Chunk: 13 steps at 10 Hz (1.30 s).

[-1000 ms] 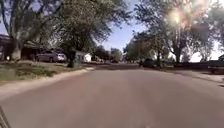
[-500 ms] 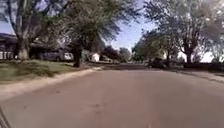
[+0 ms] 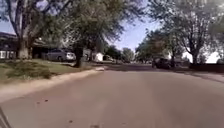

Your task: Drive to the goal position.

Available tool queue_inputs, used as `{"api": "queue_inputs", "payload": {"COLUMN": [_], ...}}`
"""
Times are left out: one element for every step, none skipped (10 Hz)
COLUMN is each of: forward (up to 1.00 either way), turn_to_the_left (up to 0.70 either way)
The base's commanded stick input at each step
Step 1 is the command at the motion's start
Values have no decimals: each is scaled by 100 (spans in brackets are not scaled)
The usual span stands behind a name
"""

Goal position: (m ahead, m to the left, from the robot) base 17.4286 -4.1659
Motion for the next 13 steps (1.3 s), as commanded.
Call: {"api": "queue_inputs", "payload": {"forward": [100,100,100,100,100,100,100,100,100,100,100,100,100], "turn_to_the_left": [0,0,0,0,0,0,0,0,-2,-8,-11,-2,-2]}}
